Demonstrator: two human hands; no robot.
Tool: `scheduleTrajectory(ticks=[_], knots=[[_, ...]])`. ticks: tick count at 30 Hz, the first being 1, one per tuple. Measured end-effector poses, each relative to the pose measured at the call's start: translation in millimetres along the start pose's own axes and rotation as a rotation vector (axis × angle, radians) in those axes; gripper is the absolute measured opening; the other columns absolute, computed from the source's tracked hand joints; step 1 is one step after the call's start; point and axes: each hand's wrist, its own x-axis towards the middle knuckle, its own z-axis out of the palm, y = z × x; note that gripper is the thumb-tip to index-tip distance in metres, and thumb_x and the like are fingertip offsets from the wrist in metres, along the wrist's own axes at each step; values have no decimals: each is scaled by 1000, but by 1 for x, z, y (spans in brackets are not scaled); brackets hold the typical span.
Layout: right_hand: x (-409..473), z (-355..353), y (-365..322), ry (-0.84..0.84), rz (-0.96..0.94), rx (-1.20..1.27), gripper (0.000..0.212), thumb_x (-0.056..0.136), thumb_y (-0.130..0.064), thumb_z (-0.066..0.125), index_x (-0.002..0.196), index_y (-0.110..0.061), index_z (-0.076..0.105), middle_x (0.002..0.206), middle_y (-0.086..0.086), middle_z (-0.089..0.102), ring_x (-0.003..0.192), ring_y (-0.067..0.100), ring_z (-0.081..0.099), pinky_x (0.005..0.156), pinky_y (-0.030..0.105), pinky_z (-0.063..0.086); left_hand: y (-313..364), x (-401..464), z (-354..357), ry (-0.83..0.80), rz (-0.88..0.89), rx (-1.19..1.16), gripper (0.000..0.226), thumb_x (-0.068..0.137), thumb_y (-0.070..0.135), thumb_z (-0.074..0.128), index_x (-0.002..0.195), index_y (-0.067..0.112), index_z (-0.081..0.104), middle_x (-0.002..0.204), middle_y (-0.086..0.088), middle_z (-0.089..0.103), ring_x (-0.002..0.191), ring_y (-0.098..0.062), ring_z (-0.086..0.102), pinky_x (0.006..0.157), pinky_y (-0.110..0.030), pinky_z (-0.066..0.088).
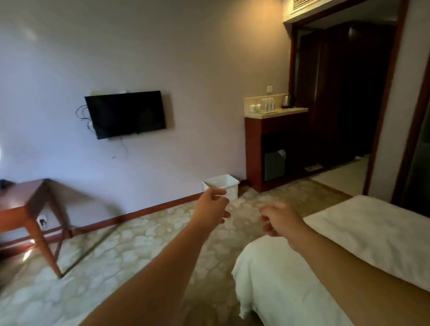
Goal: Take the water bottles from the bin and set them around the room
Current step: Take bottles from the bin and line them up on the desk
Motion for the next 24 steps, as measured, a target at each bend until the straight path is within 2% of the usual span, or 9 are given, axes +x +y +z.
scheduleTrajectory(ticks=[4,8,13,16,19,22,24], knots=[[97,46,-21,-65,-63,12,12,95,-21,58,96,-18,70,81,3,73,48,10,65,46,22,49,-1,80,-24,92,-22,-33,21,94,8,55,113,14,60,103,-9,68,60,-16,66,58,-31,51],[197,84,-51,-132,-51,61,8,93,-23,61,90,-20,68,78,2,73,47,11,66,43,21,48,4,157,-41,131,-31,-33,24,93,7,56,116,13,60,91,-2,71,64,-18,67,59,-31,52],[301,130,-73,-203,-66,105,10,91,-22,60,89,-17,68,77,2,72,45,10,67,41,21,48,-9,253,-62,217,-25,-17,23,95,8,56,116,16,61,110,-10,69,68,-19,69,72,-37,59],[354,160,-79,-229,-49,79,11,92,-22,57,91,-16,66,77,2,71,46,12,67,45,24,51,-24,309,-73,252,-48,-39,22,96,7,56,115,17,61,112,-10,69,68,-19,69,69,-36,59],[418,192,-87,-236,-79,56,10,93,-24,56,91,-19,65,76,0,71,43,10,65,41,21,48,-38,376,-86,270,-45,-84,24,97,7,55,119,15,61,111,-9,68,68,-19,69,67,-33,61],[492,226,-96,-202,-94,56,12,93,-21,54,90,-15,65,76,2,70,42,10,65,40,20,47,-52,450,-101,261,-43,-112,24,96,9,55,118,16,60,111,-8,67,68,-19,68,59,-28,56],[544,251,-104,-190,-76,86,13,95,-20,53,93,-14,65,78,3,70,41,10,63,41,20,48,-61,506,-114,239,-27,-107,24,96,9,54,119,15,60,112,-9,67,71,-20,68,60,-29,54]])
